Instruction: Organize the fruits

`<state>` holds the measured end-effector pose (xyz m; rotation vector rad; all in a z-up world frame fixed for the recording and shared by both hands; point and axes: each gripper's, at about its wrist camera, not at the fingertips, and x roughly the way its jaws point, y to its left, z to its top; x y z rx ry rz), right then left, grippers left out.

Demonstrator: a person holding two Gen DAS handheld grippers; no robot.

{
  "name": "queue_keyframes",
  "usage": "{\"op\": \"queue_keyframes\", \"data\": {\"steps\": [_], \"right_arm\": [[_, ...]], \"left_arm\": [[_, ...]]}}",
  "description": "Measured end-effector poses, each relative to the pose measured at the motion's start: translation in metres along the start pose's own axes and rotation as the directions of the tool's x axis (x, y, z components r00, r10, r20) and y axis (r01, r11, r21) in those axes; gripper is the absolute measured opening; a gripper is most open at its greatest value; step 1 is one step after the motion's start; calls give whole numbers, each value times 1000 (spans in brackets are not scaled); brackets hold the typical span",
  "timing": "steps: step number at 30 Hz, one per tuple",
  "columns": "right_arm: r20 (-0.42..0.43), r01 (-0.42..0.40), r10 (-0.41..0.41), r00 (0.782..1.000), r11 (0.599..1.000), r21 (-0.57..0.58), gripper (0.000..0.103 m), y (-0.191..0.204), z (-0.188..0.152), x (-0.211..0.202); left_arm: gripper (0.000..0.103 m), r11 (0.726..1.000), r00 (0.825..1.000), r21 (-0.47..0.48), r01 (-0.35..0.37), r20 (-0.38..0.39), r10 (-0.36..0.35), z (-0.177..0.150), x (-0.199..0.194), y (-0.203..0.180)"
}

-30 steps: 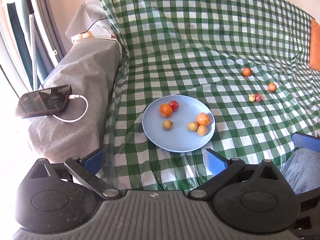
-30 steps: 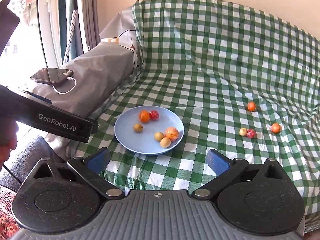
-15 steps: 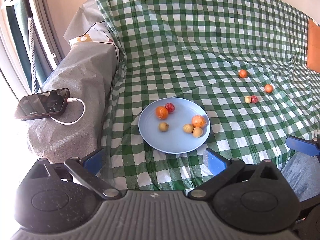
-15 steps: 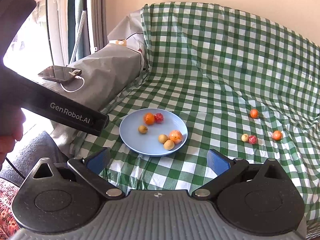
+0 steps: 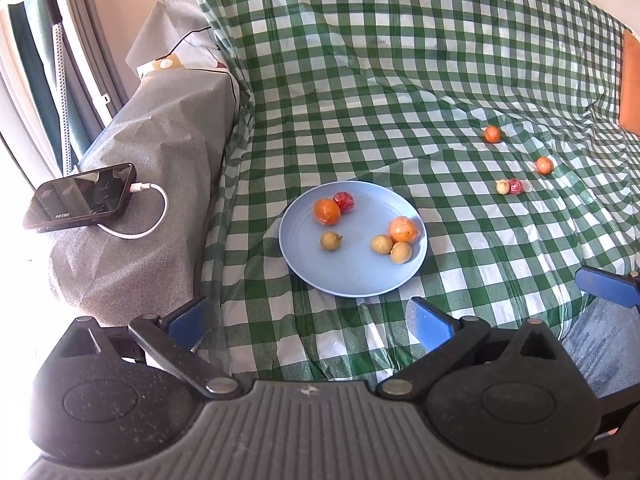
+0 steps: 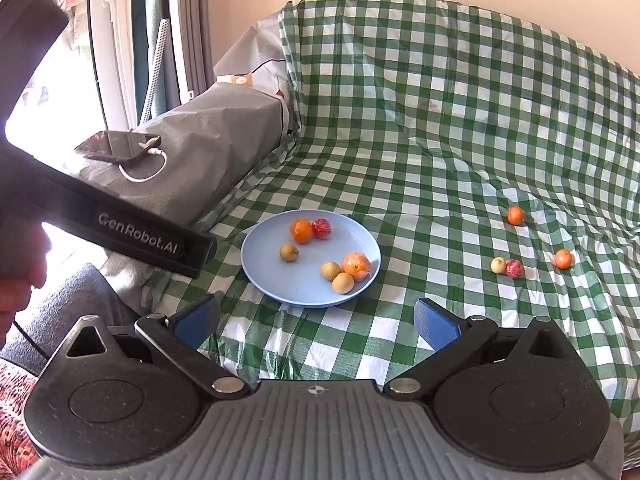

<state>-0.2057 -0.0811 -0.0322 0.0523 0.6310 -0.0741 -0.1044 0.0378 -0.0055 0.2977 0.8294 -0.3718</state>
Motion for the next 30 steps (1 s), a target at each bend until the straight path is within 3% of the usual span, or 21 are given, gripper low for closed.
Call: {"op": "queue_keyframes", "data": {"steps": [9,16,24,28,30], "right_arm": [[-18,-32,33,999,999,21,102,-7,0,14],[-11,-17,18,1000,994,109,102,-27,4,31],[-46,139,-131,990,951,278,102,-90,-6,61],[-88,257,-242,966,899,354,102,-137,-15,87],[-92,325,-314,945,875,359,102,-162,-19,104]], "left_arm": [[103,1000,999,-6,-19,-34,19,8,11,-1],[103,999,998,-30,-29,-57,27,25,20,-4],[103,1000,995,-24,2,-102,-4,56,55,-29],[103,999,994,14,37,-106,-36,79,86,-57],[103,998,993,60,21,-120,-14,93,105,-76]]}}
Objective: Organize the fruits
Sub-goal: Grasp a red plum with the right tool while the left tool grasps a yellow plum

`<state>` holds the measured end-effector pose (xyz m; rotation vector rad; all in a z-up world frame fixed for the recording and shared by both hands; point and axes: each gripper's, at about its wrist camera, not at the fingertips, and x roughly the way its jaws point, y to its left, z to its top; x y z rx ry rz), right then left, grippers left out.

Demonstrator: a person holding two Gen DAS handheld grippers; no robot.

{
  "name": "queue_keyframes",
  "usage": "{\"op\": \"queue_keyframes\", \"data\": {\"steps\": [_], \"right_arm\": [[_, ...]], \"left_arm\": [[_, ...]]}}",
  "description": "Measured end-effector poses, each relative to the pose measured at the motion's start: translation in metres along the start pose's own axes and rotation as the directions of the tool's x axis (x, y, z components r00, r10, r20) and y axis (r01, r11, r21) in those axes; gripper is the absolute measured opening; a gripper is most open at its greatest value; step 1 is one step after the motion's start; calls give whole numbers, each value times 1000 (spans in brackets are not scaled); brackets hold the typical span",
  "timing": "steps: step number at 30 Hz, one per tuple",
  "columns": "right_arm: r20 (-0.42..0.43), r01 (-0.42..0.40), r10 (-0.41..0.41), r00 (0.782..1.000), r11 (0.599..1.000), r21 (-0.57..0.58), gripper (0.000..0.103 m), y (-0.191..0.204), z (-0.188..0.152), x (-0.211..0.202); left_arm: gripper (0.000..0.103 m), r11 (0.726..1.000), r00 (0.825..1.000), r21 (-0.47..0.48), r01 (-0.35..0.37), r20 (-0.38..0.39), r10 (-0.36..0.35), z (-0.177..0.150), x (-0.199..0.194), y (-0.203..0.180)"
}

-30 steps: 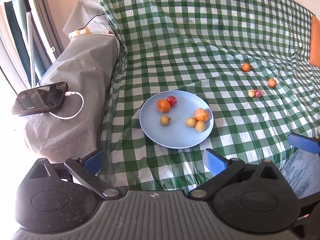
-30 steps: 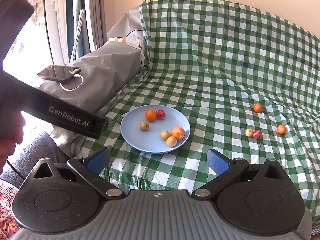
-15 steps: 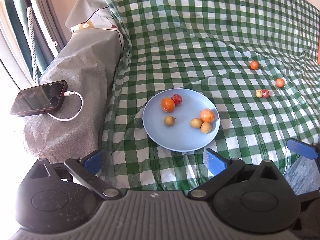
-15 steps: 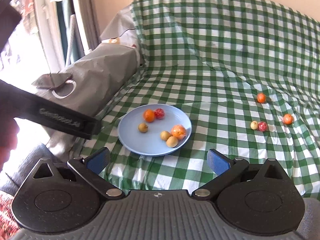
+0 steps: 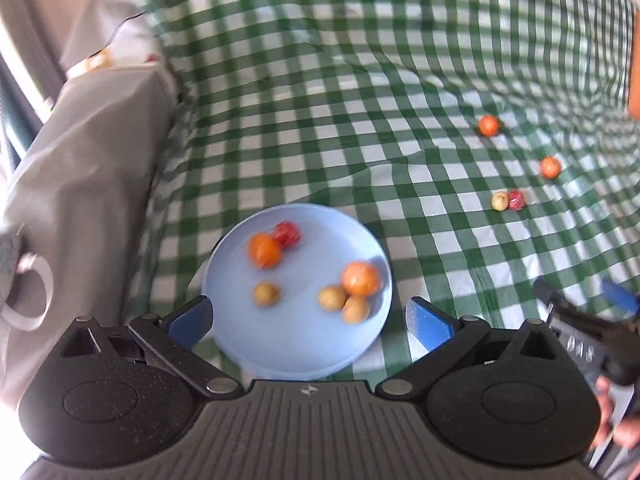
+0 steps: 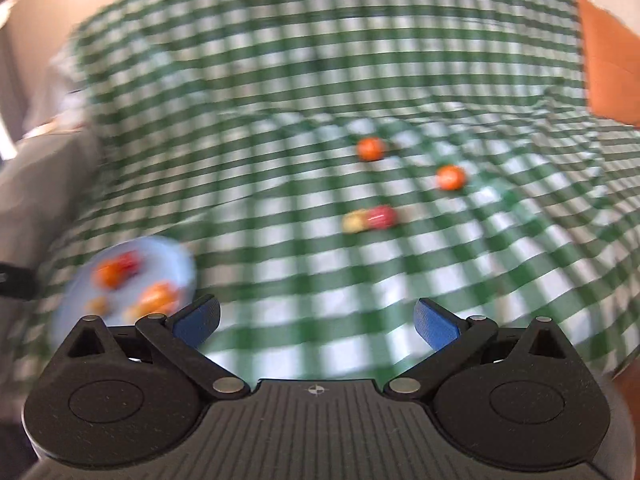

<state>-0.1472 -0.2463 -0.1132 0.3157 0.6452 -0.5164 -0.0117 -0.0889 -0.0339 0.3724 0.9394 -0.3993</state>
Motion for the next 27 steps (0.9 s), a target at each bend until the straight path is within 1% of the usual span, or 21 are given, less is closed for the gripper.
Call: {"op": "queue_keyframes", "data": {"steps": [2,3,4,5,8,12,14,15,16,17,18,19,20,23,24,27], "right_arm": [[24,85,-84,996,995,-44,102,-15,4,32],[38,135,-133,990,988,-73,102,-21,5,51],[41,180,-176,983,979,-100,102,-27,7,71],[31,203,-201,979,972,-121,102,-33,10,91],[19,210,-210,978,965,-155,102,-41,19,144],[29,192,-190,981,965,-179,102,-44,28,191],[62,173,-166,984,974,-148,100,-51,31,200],[64,165,-158,985,979,-122,92,-56,34,203],[63,151,-146,987,985,-85,77,-63,37,204],[62,136,-133,989,990,-47,71,-69,39,202],[63,131,-129,990,991,-21,61,-75,41,202],[67,140,-139,988,990,-17,50,-77,41,200],[68,159,-157,985,987,-22,46,-79,41,199],[68,238,-237,969,971,-5,46,-88,42,196],[63,260,-261,963,965,11,47,-93,43,196],[51,270,-274,960,960,67,47,-108,46,198]], "left_arm": [[103,999,1000,32,-3,-5,3,16,14,-14],[103,999,1000,37,-4,-4,4,23,19,-19],[103,999,1000,40,-3,0,3,29,24,-24],[103,999,1000,44,-2,2,2,34,28,-28],[103,998,1000,56,-13,-9,14,46,44,-39],[103,997,999,77,-29,-44,32,58,72,-56],[103,995,998,93,-29,-52,34,63,87,-68],[103,994,998,103,-26,-51,32,65,93,-74],[103,993,998,113,-18,-50,24,69,101,-83],[103,992,999,123,-4,-46,10,72,107,-91],[103,991,999,135,12,-42,-6,75,112,-99],[103,989,999,147,28,-37,-23,79,118,-109],[103,986,999,158,49,-31,-45,84,124,-120],[103,975,993,192,116,-4,-118,95,143,-151],[103,970,991,205,134,1,-137,98,152,-163],[103,954,984,242,174,3,-180,105,176,-188]]}}
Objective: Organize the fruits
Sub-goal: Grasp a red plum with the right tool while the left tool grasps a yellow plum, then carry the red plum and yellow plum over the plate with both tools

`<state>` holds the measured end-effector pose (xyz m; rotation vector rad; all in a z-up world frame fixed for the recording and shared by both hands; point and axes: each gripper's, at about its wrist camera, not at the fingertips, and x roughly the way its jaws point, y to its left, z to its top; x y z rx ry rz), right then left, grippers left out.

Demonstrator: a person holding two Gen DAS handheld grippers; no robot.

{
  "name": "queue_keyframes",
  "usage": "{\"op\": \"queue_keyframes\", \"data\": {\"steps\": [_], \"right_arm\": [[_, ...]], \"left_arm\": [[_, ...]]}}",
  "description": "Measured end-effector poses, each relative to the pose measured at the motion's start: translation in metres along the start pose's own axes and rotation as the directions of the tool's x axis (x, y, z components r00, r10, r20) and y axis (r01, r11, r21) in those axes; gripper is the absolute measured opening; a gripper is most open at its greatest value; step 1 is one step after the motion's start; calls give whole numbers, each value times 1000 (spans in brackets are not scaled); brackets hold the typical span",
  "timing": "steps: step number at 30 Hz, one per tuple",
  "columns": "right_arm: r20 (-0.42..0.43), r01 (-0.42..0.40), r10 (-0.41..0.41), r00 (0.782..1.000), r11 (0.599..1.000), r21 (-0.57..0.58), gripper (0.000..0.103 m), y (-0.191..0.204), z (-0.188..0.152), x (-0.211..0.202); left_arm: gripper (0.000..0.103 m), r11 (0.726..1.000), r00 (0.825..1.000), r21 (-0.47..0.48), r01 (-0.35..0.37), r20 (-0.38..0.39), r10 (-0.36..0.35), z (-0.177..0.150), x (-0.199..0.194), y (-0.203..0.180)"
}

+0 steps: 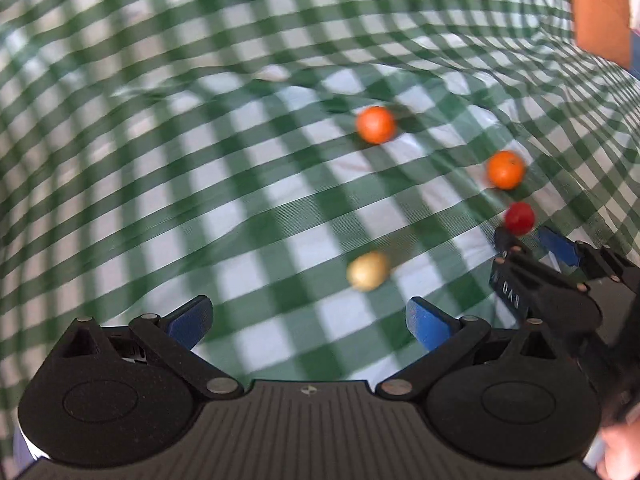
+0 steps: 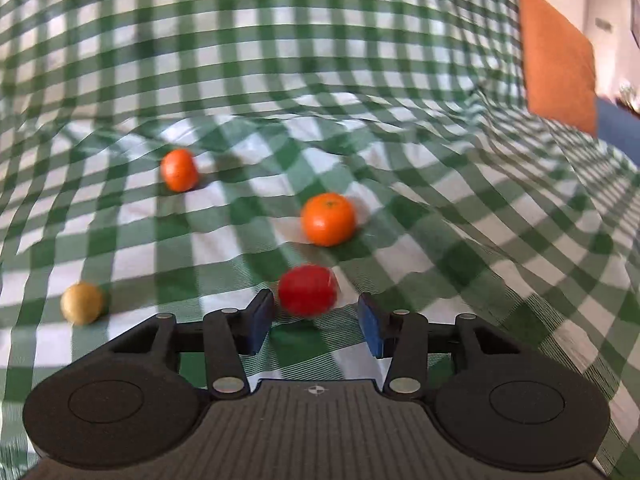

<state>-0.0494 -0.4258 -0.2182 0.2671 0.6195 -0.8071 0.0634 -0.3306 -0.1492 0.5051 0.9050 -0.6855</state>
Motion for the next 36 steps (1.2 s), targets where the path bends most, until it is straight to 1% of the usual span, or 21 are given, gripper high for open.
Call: {"op": "queue_keyframes", "data": {"steps": [3,5,7,9,11,13,14,15,16,18,19,23,26,29,31,34,36], "right_arm": [[-2,5,-5,1000,1000,3,48,-2,0,3],[1,9,-9,1000,1000,5,49,-2,1,5],[3,12,-12,1000,1000,8,50,-2,3,7],[4,11,-11,1000,1000,13,52,-2,5,9],[9,9,-9,1000,1000,16,53,-3,8,13],[16,10,-10,1000,1000,7,51,-2,10,17],[17,6,-6,1000,1000,1,48,-1,12,18],[20,0,0,1000,1000,-1,33,-1,12,18],[23,-5,5,1000,1000,-7,30,0,13,17],[26,0,1,1000,1000,-9,30,1,12,16],[26,-5,5,1000,1000,0,30,-1,13,16],[42,4,-6,999,998,58,30,-9,15,15],[70,14,-20,997,996,91,30,-13,16,11],[102,7,-18,995,995,100,30,-13,14,3],[114,-2,-7,993,997,81,30,-11,11,-7],[78,-18,15,997,999,38,30,-4,4,-30],[59,-53,52,997,998,28,30,2,3,-56]], "left_arm": [[103,999,999,36,37,-2,-37,4,23,-11],[103,997,999,58,52,-3,-52,5,33,-12],[101,997,998,55,61,7,-62,7,37,-10],[90,994,995,52,97,14,-98,9,39,-8],[67,989,991,62,132,-6,-132,12,43,-9],[56,985,988,80,155,-16,-154,13,46,-12],[43,983,987,93,158,3,-159,14,44,-12],[33,980,985,104,169,6,-170,16,45,-14],[28,978,983,104,182,3,-183,19,45,-14],[28,975,979,93,202,2,-203,23,43,-15],[28,975,979,95,201,3,-202,24,41,-15],[28,981,988,125,150,17,-154,16,21,-11],[28,990,995,103,101,6,-102,4,-9,4],[28,996,998,62,61,-18,-60,-18,-47,24],[28,998,999,38,42,-31,-41,-37,-76,39],[28,1000,999,-4,5,-45,-5,-70,-118,63],[28,999,998,-44,-14,-57,11,-91,-142,78]]}}
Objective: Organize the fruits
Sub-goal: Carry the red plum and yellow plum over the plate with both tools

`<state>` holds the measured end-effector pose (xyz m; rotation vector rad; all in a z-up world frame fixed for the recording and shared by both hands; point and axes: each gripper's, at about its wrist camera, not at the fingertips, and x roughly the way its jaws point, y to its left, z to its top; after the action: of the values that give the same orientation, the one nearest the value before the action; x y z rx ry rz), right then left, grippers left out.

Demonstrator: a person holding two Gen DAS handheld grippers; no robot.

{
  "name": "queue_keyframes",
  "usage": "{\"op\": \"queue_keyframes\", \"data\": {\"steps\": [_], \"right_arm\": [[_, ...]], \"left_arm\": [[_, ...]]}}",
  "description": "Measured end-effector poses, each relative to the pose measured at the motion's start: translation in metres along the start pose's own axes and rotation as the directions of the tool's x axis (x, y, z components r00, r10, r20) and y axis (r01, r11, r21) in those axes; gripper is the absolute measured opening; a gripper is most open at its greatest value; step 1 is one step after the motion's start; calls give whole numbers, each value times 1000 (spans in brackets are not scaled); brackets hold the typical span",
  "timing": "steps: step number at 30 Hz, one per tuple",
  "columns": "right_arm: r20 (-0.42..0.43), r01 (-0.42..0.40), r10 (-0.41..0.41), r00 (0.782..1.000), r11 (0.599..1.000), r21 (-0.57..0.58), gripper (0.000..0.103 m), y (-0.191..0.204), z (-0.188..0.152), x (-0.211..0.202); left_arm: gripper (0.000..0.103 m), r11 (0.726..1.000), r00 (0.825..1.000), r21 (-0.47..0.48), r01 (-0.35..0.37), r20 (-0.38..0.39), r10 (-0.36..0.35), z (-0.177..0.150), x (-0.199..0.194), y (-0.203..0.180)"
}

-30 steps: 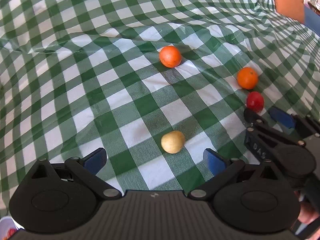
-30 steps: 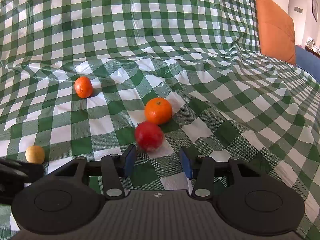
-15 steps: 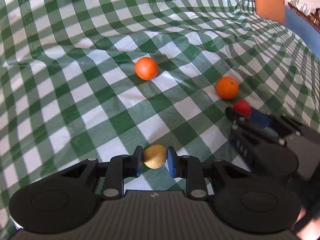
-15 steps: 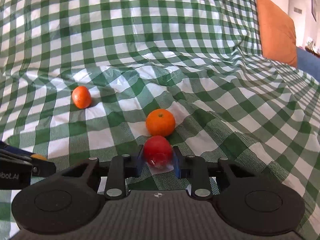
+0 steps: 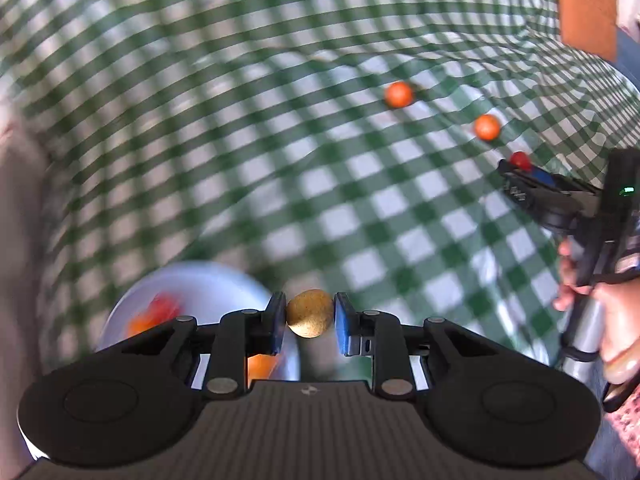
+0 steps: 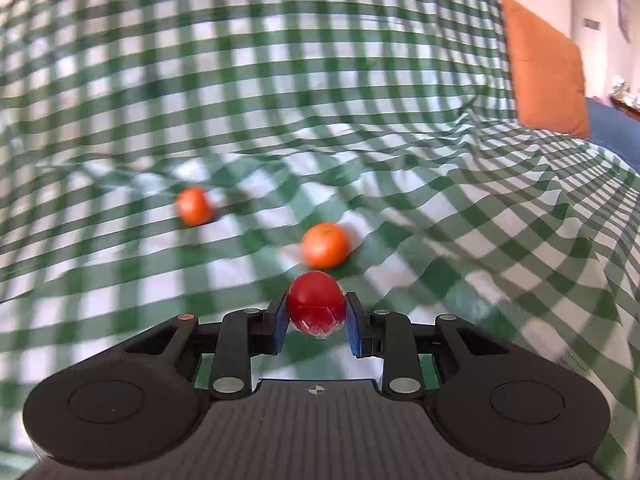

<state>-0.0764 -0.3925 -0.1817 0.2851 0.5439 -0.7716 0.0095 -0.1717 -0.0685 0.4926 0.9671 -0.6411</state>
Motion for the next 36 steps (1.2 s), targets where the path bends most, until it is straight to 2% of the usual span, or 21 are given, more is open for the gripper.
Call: {"op": "queue_keyframes", "data": {"steps": [3,5,10,14,16,20,23,30,36], "right_arm": [[-7,-98,98,995,994,-36,31,18,-2,-55],[-28,-179,177,984,982,-64,31,32,-7,-97],[-109,-380,367,924,914,-140,31,69,-28,-194],[-151,-476,452,879,846,-240,31,99,-42,-249],[-153,-494,471,869,804,-331,31,117,-50,-270],[-151,-493,485,861,724,-482,31,145,-64,-295],[-141,-487,494,858,695,-530,31,156,-64,-305],[-147,-471,473,869,697,-540,31,161,-57,-304],[-187,-463,432,882,722,-514,31,180,-54,-272]], "left_arm": [[28,998,1000,-58,-23,-8,23,-31,-31,25],[28,994,1000,-103,-26,-16,25,-49,-48,39],[28,983,998,-173,-57,21,62,-94,-92,68],[28,975,995,-215,-57,71,74,-124,-120,83],[28,971,993,-233,-52,88,74,-135,-128,88],[28,963,989,-262,-60,117,93,-155,-138,97],[28,960,986,-274,-60,131,99,-162,-141,103],[28,955,985,-290,-56,140,100,-149,-125,115],[28,958,984,-284,-42,153,88,-120,-95,123]]}}
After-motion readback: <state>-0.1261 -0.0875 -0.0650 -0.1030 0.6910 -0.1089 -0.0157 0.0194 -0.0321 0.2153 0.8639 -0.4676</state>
